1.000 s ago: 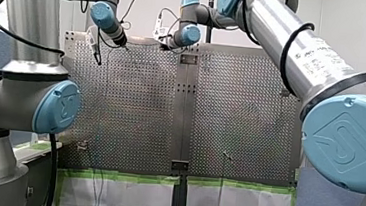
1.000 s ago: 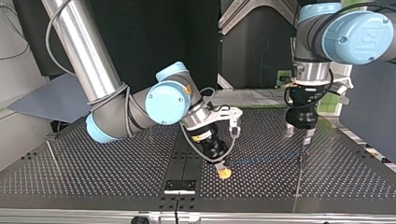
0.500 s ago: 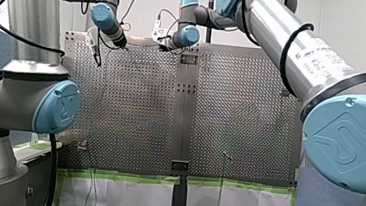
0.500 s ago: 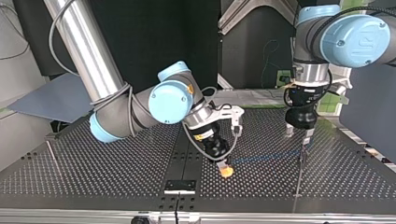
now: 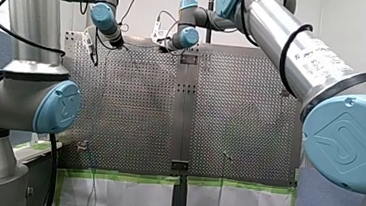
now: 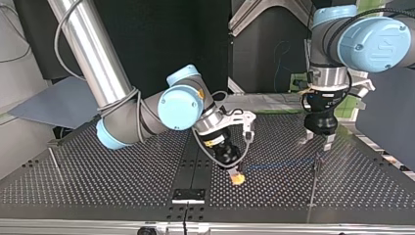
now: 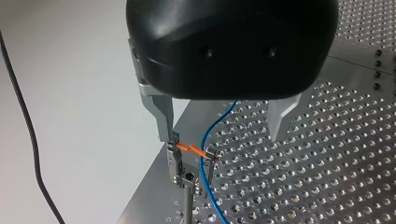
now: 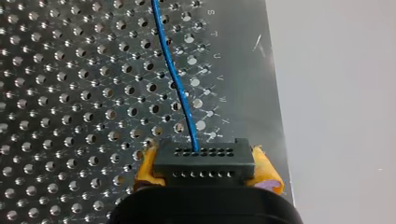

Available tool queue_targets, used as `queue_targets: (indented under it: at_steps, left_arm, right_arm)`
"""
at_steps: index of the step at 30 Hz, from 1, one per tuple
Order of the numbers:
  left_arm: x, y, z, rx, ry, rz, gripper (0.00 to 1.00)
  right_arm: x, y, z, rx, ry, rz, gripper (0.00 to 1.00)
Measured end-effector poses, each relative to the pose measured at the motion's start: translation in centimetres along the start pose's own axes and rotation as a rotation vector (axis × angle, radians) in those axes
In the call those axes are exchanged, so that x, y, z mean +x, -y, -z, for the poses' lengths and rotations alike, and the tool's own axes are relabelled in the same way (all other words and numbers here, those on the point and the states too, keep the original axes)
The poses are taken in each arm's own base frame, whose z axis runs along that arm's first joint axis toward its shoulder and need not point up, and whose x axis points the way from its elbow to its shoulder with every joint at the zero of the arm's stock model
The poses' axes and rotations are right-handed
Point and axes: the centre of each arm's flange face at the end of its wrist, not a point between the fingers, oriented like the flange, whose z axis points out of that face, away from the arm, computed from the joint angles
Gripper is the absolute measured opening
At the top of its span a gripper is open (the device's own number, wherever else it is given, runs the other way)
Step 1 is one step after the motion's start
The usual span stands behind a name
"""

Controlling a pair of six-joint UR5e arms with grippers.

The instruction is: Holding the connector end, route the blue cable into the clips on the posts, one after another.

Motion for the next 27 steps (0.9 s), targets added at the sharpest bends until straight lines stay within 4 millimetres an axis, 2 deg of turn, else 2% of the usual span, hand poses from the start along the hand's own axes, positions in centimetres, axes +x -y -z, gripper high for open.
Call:
queue_targets:
  at_steps: [6, 14, 20, 27]
  left_arm:
    - [0.1, 0.6, 0.2, 0.024, 0.002, -0.022, 0.99]
    - [-0.9, 3.2, 1.9, 0.128, 0.054, -0.07, 0.99]
    - [-0.1, 4.8, 2.6, 0.161, 0.046, -0.115, 0.99]
    - [1.9, 6.3, 3.0, 0.193, -0.002, -0.165, 0.99]
  right_arm:
    - [-0.3, -0.1, -0.1, -0.001, 0.004, 0.0, 0.0]
    - [-0.3, 0.1, -0.2, 0.002, 0.003, -0.003, 0.0]
    - [0.2, 0.2, -0.1, 0.004, -0.006, -0.005, 0.0]
    - [1.0, -0.3, -0.2, -0.002, -0.022, -0.004, 0.0]
